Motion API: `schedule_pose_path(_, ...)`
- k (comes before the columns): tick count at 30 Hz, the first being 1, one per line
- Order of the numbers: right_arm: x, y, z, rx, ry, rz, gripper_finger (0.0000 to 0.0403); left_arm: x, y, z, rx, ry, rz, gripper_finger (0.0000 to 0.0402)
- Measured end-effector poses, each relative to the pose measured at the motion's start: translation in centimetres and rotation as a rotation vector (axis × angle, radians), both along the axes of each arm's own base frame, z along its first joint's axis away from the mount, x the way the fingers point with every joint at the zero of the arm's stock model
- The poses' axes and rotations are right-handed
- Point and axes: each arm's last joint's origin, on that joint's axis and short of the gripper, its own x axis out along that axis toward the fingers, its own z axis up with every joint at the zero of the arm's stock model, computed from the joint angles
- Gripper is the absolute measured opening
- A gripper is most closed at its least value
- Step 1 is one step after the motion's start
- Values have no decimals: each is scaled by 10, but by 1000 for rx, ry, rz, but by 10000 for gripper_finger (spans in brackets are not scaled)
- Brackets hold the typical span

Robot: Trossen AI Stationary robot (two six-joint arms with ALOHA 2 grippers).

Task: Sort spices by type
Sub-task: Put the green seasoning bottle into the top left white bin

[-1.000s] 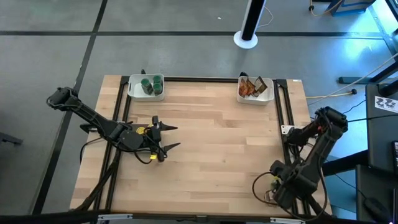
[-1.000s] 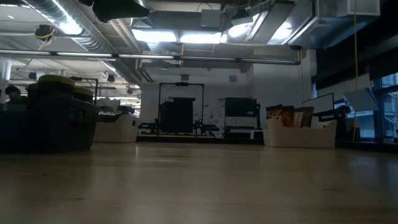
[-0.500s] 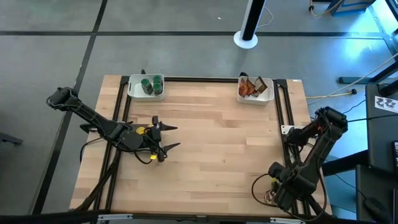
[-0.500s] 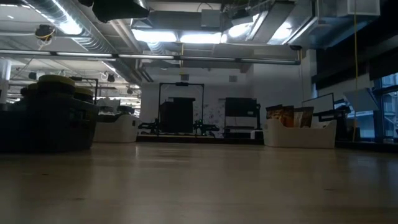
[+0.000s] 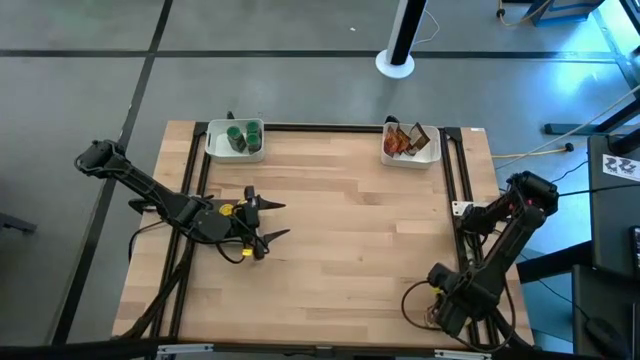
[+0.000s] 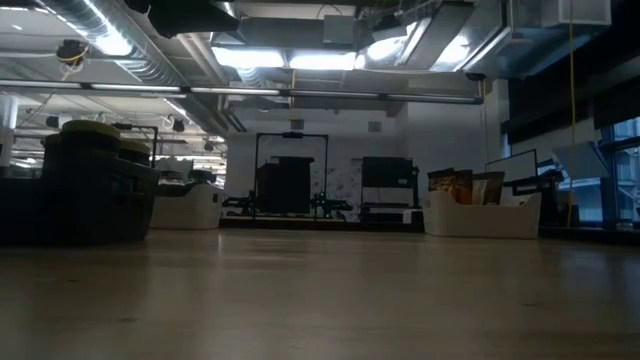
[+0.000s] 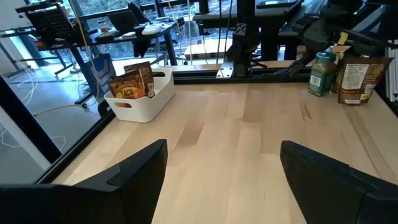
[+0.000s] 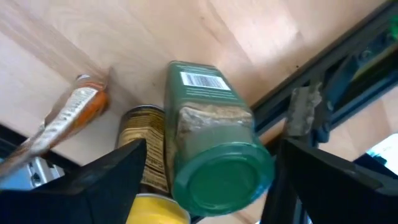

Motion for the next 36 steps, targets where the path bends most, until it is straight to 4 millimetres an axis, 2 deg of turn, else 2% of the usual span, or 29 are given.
schedule_pose_path(7, -1, -2, -1, -13, 1, 32, 370, 0, 0, 0, 0, 0, 0, 296)
schedule_pose_path(10, 0, -2, -1, -9, -1, 31, 354, 0, 0, 0, 0, 0, 0, 296)
schedule_pose_path(14, 0, -2, -1, -9, -1, 36, 300, 0, 0, 0, 0, 0, 1, 296)
schedule_pose_path(19, 0, -2, 0, 0, -3, 60, 211, 0, 0, 0, 1, 0, 1, 296)
schedule_pose_path(27, 5, -4, 7, -28, -39, 103, 208, 0, 0, 0, 7, 2, -1, 296)
schedule_pose_path(36, 43, -24, 45, -116, -210, 161, 208, 0, 0, 0, 9, 5, -1, 296)
